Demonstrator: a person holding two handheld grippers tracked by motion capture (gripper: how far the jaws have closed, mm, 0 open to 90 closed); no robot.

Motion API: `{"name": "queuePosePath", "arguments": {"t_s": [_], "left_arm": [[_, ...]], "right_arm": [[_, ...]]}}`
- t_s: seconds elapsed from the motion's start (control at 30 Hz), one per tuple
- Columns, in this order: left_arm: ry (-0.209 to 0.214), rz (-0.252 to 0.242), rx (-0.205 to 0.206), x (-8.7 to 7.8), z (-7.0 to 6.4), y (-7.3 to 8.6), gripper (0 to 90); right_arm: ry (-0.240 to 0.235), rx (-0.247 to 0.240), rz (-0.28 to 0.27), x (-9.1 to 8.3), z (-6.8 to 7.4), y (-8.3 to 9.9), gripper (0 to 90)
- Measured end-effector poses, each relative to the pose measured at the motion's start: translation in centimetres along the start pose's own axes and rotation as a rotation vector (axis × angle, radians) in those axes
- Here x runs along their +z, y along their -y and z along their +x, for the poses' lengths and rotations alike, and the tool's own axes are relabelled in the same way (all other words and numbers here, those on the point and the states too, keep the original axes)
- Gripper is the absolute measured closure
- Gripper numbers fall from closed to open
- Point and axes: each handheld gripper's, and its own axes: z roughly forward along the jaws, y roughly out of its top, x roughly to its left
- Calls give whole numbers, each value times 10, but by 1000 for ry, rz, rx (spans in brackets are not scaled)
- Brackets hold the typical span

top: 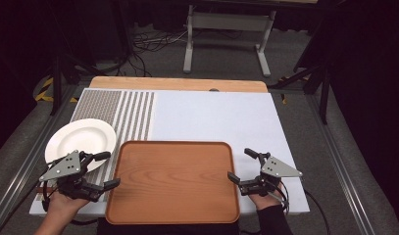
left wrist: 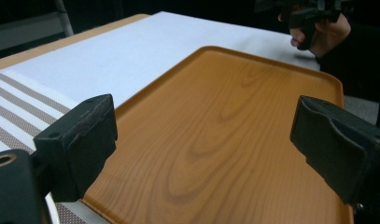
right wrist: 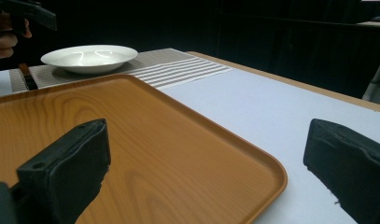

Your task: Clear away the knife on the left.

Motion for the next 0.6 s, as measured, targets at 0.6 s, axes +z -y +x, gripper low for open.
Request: {"name": "queuePosePath", "arguments": {"t_s": [0.6], "left_arm": [[33, 253, 83, -16, 4, -20, 146]], "right_arm": [[-6, -1, 10, 1, 0, 0, 14]]}}
